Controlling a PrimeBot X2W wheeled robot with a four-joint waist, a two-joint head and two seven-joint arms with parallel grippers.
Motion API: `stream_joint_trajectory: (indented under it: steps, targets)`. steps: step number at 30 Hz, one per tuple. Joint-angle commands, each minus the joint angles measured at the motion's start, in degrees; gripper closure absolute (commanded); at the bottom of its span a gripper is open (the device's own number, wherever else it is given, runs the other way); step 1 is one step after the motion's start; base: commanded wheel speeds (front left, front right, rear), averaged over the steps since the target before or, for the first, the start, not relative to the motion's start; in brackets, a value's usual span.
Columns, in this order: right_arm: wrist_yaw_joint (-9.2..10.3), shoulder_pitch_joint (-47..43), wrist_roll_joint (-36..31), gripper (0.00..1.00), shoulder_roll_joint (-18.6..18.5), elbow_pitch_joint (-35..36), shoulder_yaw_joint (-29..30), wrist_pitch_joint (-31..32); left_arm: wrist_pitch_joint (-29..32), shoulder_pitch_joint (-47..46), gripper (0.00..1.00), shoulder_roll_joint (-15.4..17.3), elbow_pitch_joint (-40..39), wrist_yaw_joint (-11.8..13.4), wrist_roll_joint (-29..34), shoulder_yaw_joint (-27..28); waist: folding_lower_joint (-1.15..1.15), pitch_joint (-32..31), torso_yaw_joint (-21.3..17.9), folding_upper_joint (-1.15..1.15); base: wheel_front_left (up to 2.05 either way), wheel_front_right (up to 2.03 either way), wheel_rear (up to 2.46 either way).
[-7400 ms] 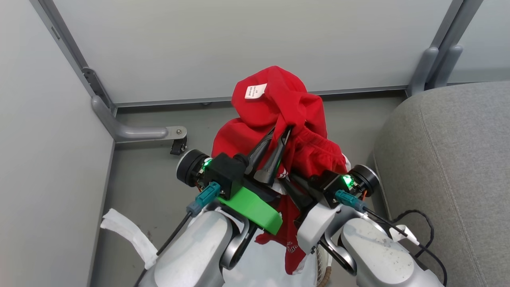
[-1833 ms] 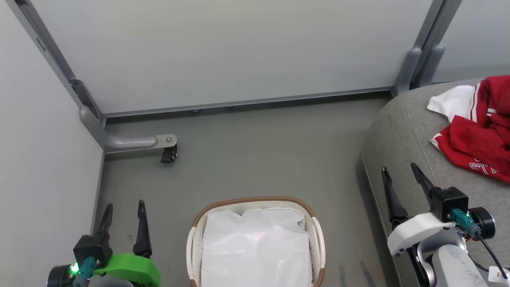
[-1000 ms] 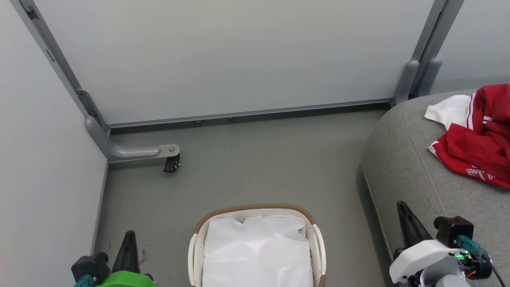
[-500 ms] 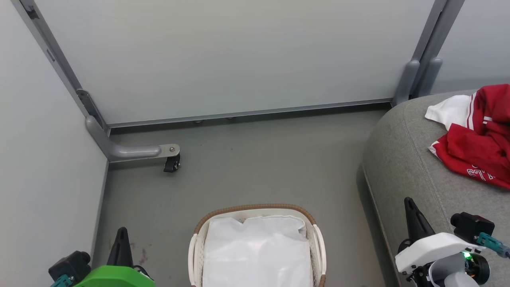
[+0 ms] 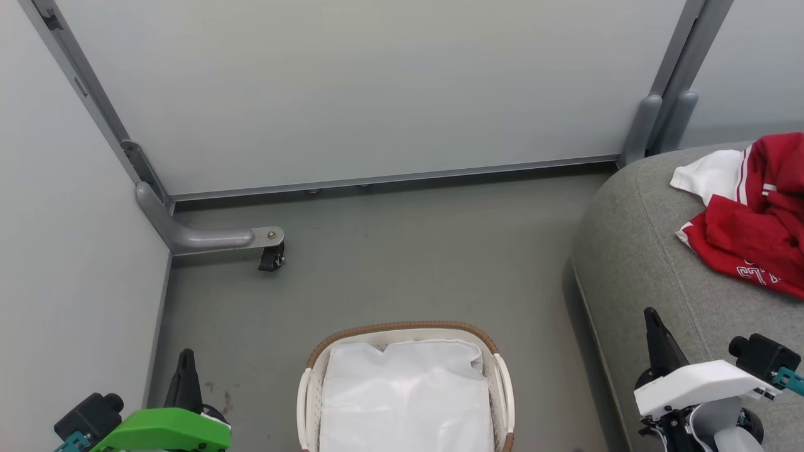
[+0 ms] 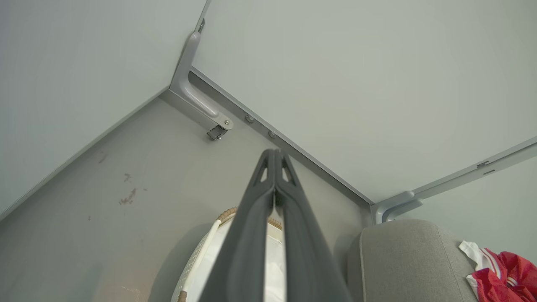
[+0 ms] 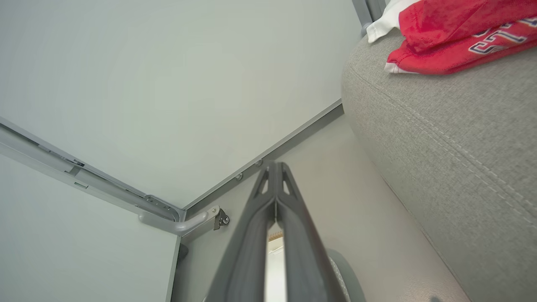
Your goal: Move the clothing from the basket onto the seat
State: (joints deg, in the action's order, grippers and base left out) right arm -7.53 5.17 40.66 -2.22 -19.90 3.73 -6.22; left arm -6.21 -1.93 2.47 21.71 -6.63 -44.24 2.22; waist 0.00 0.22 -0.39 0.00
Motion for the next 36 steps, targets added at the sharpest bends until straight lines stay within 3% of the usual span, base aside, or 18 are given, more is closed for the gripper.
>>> stream_joint_trajectory:
  steps: [1,36]
  targets:
    - [0.02,0.91,2.36,1.0,-0.39,1.08,0.32,0.52,0.47,-1.7,1.0,0.31,-1.11,-0.28,-2.29,0.51,0.0,0.0,0.01,0.0,0.0,0.0,0.0]
    - [0.04,1.2,26.47,1.0,-0.61,3.55,1.6,6.58,6.56,-3.17,1.0,0.46,-4.44,-0.59,-24.66,2.46,0.0,-0.02,0.16,0.0,0.0,0.0,0.0]
